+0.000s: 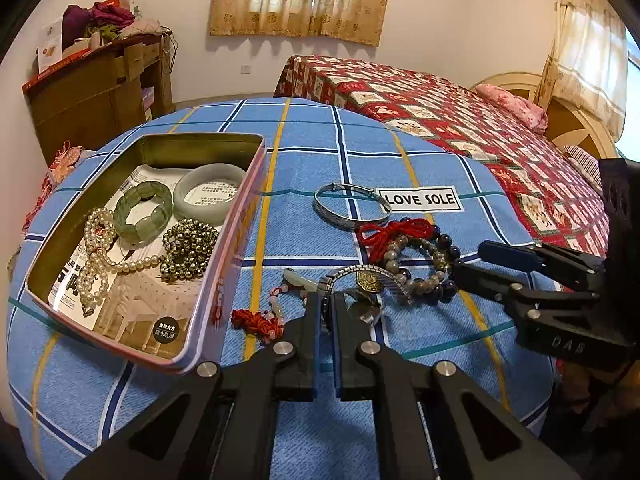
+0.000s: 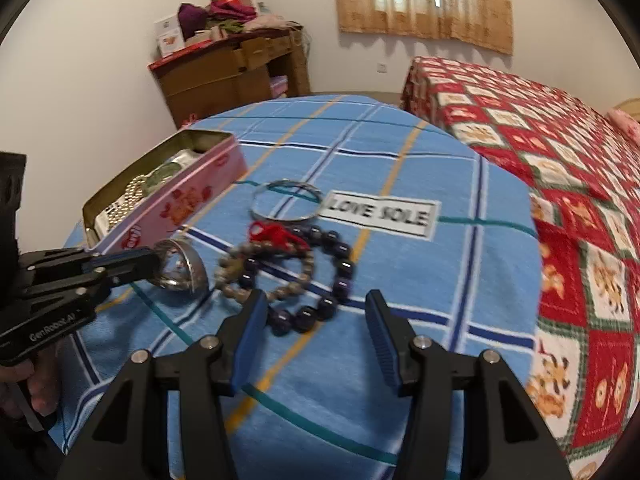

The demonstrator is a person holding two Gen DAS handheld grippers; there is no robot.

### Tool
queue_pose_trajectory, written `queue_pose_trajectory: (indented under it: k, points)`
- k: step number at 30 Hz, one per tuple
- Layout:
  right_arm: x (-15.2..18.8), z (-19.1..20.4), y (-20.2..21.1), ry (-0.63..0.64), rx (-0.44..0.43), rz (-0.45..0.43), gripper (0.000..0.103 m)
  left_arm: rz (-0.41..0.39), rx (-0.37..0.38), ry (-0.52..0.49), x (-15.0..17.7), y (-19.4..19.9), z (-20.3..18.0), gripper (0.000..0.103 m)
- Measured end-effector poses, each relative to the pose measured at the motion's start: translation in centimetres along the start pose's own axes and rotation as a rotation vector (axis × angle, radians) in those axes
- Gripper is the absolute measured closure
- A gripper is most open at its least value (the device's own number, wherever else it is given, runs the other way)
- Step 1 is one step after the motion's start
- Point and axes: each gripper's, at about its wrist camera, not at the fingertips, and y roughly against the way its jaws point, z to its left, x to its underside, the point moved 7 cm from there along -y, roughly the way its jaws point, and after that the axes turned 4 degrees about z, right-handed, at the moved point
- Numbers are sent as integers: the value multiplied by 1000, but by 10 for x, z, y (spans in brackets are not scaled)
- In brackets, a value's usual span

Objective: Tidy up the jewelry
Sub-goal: 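Grasp the red-tasseled item with the left tool while the right tool grasps the grey bead bracelet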

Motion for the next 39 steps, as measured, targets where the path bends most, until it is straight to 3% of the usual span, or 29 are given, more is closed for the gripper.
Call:
queue_pose_trajectory:
  k: [11,16,18,19,25,34,39]
  points:
    - [-22,7,-24,18,-6,38,52,-56,5,17,-9,15,4,100]
    - [-16,15,-38,51,-18,87,68,-68,5,15,-14,16,3,100]
    - [-14,14,-38,52,-21,93,81,-70,7,17,-15,15,3,100]
    - [-13,14,-38,51,-25,91,93,-73,7,18,-16,16,4,100]
    - [-15,16,-17,28,-81,39,93,-105,7,30,-22,30,8,103]
    - [-28,23,18,41,-83,-42,93,-168,10,12,-38,54,5,103]
    - [-31,26,28,50,-86,-64,93,-83,-8,-18,-29,32,3,103]
